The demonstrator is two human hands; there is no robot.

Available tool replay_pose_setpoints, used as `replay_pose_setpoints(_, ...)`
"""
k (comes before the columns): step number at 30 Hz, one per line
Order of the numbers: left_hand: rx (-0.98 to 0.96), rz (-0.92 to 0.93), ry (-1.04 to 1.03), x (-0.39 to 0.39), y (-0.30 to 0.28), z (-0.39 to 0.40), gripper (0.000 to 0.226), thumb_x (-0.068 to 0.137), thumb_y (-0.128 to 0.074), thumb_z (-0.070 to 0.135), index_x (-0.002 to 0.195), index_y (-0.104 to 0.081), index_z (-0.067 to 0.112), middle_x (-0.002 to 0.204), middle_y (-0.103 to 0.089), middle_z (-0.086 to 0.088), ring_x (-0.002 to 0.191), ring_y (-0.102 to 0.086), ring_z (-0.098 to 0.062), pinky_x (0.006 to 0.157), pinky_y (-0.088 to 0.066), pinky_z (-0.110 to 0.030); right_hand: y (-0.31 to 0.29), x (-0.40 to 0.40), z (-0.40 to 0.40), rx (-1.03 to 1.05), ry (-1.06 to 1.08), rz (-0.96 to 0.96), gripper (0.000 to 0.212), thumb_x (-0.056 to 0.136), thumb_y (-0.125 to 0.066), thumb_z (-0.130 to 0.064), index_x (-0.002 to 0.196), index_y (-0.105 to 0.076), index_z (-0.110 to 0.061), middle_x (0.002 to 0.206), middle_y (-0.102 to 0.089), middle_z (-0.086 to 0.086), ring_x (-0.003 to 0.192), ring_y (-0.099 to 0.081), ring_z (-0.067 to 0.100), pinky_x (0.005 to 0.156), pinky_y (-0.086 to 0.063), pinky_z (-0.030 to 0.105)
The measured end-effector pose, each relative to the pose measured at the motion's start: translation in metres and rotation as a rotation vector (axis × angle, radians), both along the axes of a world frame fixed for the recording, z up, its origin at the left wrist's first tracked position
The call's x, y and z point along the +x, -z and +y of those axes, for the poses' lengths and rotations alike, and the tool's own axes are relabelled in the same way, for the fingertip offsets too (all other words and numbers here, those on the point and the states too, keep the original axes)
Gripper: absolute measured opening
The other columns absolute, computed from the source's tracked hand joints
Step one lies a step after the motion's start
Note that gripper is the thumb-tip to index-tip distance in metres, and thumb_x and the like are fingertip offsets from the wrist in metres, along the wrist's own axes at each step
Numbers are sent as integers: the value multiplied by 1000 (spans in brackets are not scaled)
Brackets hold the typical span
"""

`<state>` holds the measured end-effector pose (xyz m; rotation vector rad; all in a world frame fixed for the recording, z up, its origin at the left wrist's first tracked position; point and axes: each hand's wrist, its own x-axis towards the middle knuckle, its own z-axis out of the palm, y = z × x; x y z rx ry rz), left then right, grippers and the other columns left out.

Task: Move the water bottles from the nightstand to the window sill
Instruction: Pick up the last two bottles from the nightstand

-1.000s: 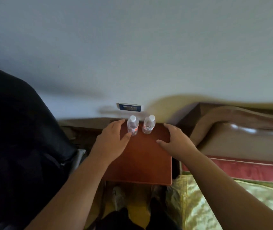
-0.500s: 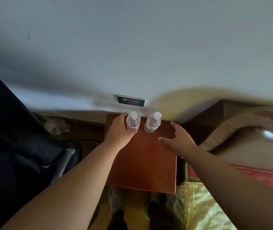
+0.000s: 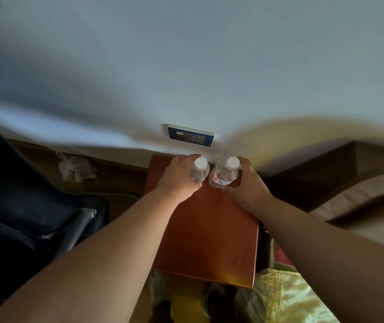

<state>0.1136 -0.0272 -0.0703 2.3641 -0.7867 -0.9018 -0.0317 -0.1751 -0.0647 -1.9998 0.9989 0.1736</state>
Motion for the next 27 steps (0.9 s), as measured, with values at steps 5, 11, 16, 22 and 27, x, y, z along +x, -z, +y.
replay_pose_setpoints(5, -30, -20, -73, -7, 11, 1, 51, 78, -81, 20, 122, -55, 27, 121, -61, 2, 106, -63, -18, 87, -57, -40, 13, 4, 4, -24, 69, 44, 72, 76, -80, -35, 128, -31, -29, 105, -63, 1, 90, -64, 23, 70, -47, 31)
replay_pose_setpoints(11, -1, -99, -63, -18, 8, 5, 56, 78, -84, 32, 123, -50, 26, 117, -64, 1, 104, -67, -22, 83, -59, -43, 12, 19, 9, 2, 16, 48, 49, 71, -78, -23, 112, -52, -34, 116, -56, -7, 90, -62, 15, 60, -43, 23)
replay_pose_setpoints(16, -103, -85, -102, -24, -22, 10, 53, 77, -82, 36, 122, -54, 31, 115, -66, 7, 106, -65, -16, 87, -58, -42, -22, 10, 15, -63, 33, -10, 43, 65, -79, -26, 87, -55, -55, 90, -65, -11, 75, -62, 10, 54, -44, 22)
replay_pose_setpoints(22, -265, -96, -112, -34, -106, 20, 71, 77, -84, 43, 139, -49, 34, 132, -60, 12, 122, -55, -8, 100, -50, -34, -102, -16, 16, -154, 85, -111, 66, 65, -84, -44, 124, -55, -39, 114, -62, -12, 100, -60, 11, 84, -53, 35)
replay_pose_setpoints(27, -433, -133, -105, -46, -202, 34, 71, 76, -85, 44, 135, -47, 41, 125, -54, 21, 117, -57, -7, 95, -55, -37, -200, -44, 34, -235, 145, -242, 67, 63, -80, -53, 123, -54, -43, 112, -60, -19, 100, -58, 2, 78, -47, 21)
